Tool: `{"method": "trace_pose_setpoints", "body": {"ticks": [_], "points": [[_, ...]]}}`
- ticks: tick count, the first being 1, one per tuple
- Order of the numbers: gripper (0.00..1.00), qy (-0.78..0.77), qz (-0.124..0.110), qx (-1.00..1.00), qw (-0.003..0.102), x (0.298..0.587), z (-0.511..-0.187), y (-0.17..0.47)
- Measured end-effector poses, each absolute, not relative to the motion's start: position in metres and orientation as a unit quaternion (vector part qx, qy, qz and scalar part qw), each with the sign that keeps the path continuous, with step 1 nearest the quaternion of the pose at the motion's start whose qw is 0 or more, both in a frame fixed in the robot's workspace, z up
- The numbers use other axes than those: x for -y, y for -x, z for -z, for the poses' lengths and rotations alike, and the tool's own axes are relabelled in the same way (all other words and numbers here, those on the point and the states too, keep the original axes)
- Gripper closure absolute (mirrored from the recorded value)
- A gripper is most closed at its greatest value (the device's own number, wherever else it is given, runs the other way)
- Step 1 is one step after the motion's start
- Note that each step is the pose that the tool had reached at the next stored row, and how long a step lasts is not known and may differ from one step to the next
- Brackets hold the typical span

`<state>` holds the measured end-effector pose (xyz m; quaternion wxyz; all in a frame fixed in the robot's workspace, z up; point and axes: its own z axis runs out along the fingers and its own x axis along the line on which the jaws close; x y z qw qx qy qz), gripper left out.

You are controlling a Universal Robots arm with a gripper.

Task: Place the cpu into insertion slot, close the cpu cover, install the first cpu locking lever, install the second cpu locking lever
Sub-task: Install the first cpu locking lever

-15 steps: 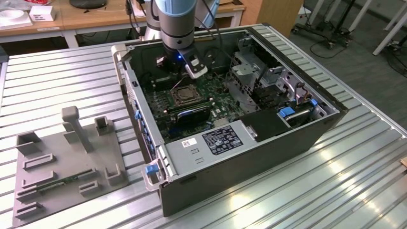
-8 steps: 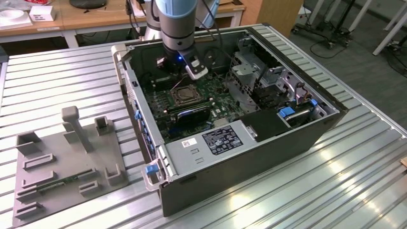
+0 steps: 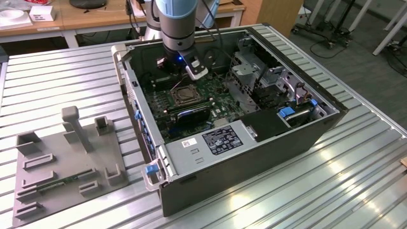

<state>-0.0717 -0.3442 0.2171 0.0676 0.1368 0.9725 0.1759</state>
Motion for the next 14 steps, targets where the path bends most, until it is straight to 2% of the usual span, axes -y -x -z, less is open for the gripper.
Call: {"method": "trace_pose_setpoints", "body": {"ticks": [14], "points": [[0.89, -0.137, -0.176, -0.973, 0.066, 0.3442, -0.2136, 0.0654]]}}
